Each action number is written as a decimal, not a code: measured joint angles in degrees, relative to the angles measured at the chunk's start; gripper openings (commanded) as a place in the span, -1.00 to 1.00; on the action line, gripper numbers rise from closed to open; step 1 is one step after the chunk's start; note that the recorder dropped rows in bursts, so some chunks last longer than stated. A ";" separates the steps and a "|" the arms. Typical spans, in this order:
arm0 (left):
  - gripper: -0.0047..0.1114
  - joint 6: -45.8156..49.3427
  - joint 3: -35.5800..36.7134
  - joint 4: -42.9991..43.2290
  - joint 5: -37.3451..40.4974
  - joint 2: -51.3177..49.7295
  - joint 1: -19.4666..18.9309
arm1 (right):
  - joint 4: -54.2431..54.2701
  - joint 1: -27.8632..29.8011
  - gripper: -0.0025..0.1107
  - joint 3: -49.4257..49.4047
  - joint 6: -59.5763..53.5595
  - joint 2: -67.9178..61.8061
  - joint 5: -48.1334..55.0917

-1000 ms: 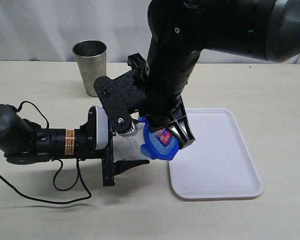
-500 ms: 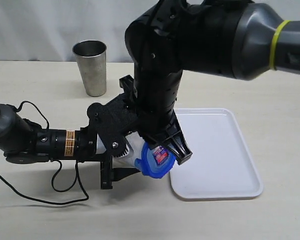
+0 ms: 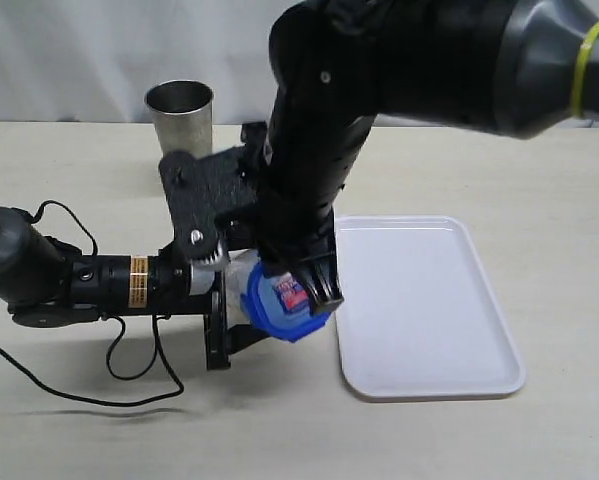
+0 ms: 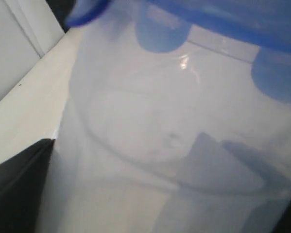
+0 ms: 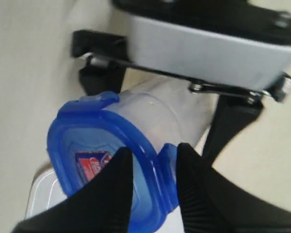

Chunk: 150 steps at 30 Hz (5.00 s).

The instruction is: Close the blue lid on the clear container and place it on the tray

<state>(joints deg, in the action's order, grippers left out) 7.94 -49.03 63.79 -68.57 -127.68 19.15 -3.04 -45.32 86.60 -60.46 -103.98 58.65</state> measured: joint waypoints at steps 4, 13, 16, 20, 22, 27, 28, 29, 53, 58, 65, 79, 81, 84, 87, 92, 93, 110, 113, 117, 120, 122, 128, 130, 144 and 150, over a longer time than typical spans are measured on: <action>-0.92 -4.62 -0.01 -1.59 -1.32 0.11 0.14 | 2.10 3.95 -0.52 0.22 9.82 2.66 -7.62; -0.92 -10.26 -0.01 -3.45 -1.41 0.11 0.38 | 10.67 10.16 -0.52 0.22 22.87 6.43 -10.73; -0.92 -13.21 -0.01 -5.62 -1.14 0.11 0.38 | 11.97 11.23 -0.57 0.22 29.02 7.11 -11.88; -0.92 -17.68 -0.91 -6.42 -0.61 -0.11 0.38 | 12.30 12.65 -0.86 0.22 34.37 8.53 -13.05; -0.92 -19.89 -1.67 -6.42 -0.36 -0.09 0.38 | 12.42 13.27 -0.87 0.22 35.52 9.38 -13.73; -0.92 -22.53 -4.47 -4.59 -0.11 -0.12 0.38 | 15.07 16.43 -0.87 -3.96 36.97 14.58 -18.92; -0.92 -22.67 -5.48 -4.23 -0.11 -0.12 0.38 | 16.77 18.08 -0.87 -6.56 37.06 16.87 -20.39; -0.92 -22.98 -6.01 -3.98 -0.11 -0.22 0.41 | 17.19 18.84 -0.87 -7.84 37.20 17.96 -20.71; -0.92 1.46 -31.45 -12.09 38.49 -0.34 18.89 | 26.57 25.77 -0.88 -20.62 37.32 55.17 -26.64; -0.92 18.40 -34.56 -12.35 50.04 -0.34 19.03 | 26.57 25.77 -0.88 -20.89 37.32 61.51 -26.26; -0.92 38.64 -38.28 -11.79 63.66 -0.34 21.34 | 26.57 25.77 -0.88 -23.41 37.32 65.23 -25.73; -0.92 51.58 -40.53 -2.59 82.54 -0.34 26.89 | 26.39 25.77 -0.88 -25.28 37.32 65.96 -25.17; -0.92 50.25 -40.53 -2.33 82.63 -0.34 26.91 | 26.39 25.77 -0.88 -25.28 37.32 65.96 -25.17; -0.92 48.84 -40.53 -2.21 81.88 -0.34 27.01 | 26.39 25.77 -0.88 -25.28 37.32 65.96 -25.17; -0.92 48.21 -40.53 -2.11 81.08 -0.34 27.01 | 26.39 25.77 -0.88 -25.28 37.32 65.96 -25.04; -0.92 44.90 -40.53 -2.24 80.07 -0.34 27.37 | 26.39 25.77 -0.88 -25.28 37.32 65.96 -24.82; -0.92 44.26 -40.53 -2.59 79.92 -0.34 27.48 | 26.39 25.77 -0.88 -25.28 37.32 65.96 -24.82; -0.92 2.60 -40.53 -33.43 52.27 -0.34 27.20 | 26.39 25.77 -0.88 -25.28 37.32 65.96 -24.35; -0.92 -10.69 -40.53 -28.72 47.24 -0.34 26.95 | 26.39 25.77 -0.88 -25.28 37.32 65.96 -24.35; -0.92 -29.32 -40.53 -20.66 32.59 -1.96 26.37 | 26.39 25.77 -0.88 -25.28 37.32 65.96 -24.26; -0.92 -34.76 -40.62 -18.31 21.16 -4.55 26.15 | 26.39 25.77 -0.88 -25.28 37.32 65.96 -23.78; -0.92 -36.40 -40.62 -17.37 15.79 -6.82 26.12 | 26.39 25.77 -0.88 -25.28 37.32 65.96 -23.66; -0.92 -37.43 -40.62 -16.90 8.46 -12.28 24.10 | 26.39 25.77 -0.88 -25.28 37.32 65.96 -23.32; -0.92 -37.53 -40.62 -16.90 8.11 -13.47 23.48 | 26.39 25.77 -0.88 -25.28 37.32 65.96 -23.32; -0.92 -37.65 -40.62 -18.62 7.95 -18.82 21.71 | 26.39 25.77 -0.88 -25.28 37.32 65.96 -23.10; -0.92 -37.65 -40.62 -18.75 7.28 -19.30 21.58 | 26.39 25.77 -0.88 -25.28 37.32 65.96 -22.99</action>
<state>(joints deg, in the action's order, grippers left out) -29.71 -89.64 45.04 -61.30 -146.98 40.73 23.35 -19.55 61.33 -23.14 -38.02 35.66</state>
